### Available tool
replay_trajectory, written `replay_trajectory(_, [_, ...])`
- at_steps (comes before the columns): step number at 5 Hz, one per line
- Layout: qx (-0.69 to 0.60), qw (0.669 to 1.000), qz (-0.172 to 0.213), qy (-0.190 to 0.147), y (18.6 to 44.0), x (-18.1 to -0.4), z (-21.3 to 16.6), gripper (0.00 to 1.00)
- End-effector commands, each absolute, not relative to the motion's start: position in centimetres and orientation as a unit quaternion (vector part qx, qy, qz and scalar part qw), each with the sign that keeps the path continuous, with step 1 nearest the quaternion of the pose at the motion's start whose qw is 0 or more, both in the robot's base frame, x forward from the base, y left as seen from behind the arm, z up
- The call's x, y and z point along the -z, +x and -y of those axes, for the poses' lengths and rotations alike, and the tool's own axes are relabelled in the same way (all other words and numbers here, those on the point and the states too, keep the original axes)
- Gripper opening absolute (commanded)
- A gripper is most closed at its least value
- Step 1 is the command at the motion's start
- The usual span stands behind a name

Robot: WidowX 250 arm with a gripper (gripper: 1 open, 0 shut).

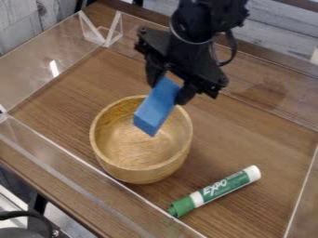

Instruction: Put the blue block in the brown bowl

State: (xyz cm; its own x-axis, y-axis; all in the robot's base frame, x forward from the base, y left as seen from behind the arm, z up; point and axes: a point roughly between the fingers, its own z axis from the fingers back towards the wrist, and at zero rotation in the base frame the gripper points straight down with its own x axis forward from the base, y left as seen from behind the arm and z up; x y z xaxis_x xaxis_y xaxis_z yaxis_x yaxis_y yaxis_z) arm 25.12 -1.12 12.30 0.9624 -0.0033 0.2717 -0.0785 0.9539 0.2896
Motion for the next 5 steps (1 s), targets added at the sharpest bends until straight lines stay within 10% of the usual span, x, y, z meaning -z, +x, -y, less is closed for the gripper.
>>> replay_trajectory(1, [-0.023,0.977,0.156,0.143,24.6,-12.9,1.3,0.0])
replay_trajectory(5, [-0.038,0.981,0.147,0.121,23.6,-10.0,0.7,0.0])
